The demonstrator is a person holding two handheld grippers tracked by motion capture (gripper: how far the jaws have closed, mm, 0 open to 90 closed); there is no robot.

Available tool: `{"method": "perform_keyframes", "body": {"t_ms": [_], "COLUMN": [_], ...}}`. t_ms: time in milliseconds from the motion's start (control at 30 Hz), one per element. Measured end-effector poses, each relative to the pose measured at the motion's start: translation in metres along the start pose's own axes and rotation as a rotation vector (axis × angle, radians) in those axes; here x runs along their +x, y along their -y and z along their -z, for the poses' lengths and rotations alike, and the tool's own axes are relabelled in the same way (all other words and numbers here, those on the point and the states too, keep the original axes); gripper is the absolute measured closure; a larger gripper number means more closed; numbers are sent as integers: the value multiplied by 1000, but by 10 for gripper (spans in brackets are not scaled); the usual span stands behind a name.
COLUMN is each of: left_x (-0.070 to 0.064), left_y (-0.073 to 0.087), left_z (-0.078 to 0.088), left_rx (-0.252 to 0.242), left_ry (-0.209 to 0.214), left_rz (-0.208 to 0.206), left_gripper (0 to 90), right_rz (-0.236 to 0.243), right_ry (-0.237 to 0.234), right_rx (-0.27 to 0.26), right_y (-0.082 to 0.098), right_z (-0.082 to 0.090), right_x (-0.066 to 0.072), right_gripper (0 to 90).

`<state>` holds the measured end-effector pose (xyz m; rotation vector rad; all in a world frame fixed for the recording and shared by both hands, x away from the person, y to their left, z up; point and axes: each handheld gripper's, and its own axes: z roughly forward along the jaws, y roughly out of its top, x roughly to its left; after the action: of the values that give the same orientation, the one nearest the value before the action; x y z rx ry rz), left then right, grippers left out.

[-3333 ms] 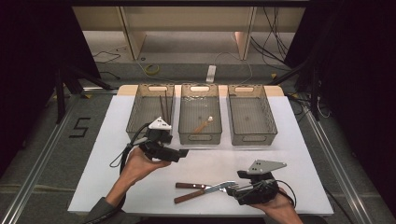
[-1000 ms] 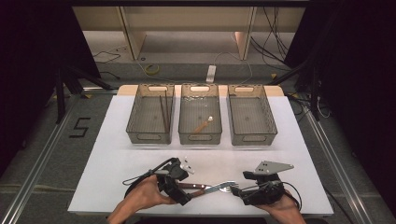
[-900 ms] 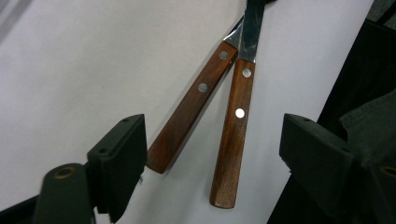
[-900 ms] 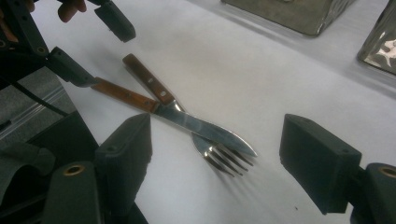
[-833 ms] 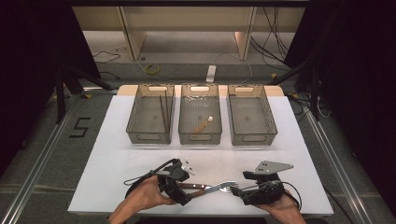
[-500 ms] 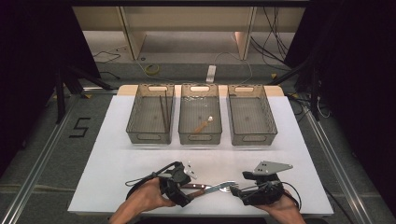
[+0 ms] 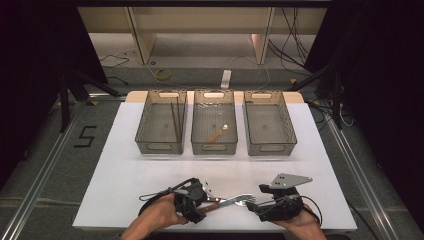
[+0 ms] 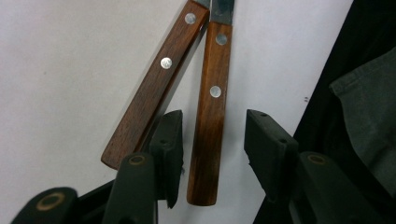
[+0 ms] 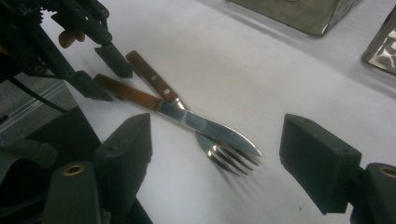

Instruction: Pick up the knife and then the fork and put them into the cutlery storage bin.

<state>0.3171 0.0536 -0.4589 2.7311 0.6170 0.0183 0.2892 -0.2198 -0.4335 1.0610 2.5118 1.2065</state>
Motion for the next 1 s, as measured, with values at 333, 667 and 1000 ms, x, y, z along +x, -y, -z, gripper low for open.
{"method": "perform_keyframes", "body": {"t_ms": [333,667,1000], "left_x": [2,1,-1], "left_y": [0,-1,-2], "left_z": [-1,-4,-4], "left_rx": [8,19,32], "left_ry": [6,0,-18], "left_rz": [0,-6,-14], "left_gripper": [639,670,672], "right_rz": [1,0,0], "right_ry": [2,2,2], "right_rx": [2,1,2], "right_y": [0,0,0], "right_z": [0,0,0], "right_x": [0,0,0], "right_gripper": [261,262,262]}}
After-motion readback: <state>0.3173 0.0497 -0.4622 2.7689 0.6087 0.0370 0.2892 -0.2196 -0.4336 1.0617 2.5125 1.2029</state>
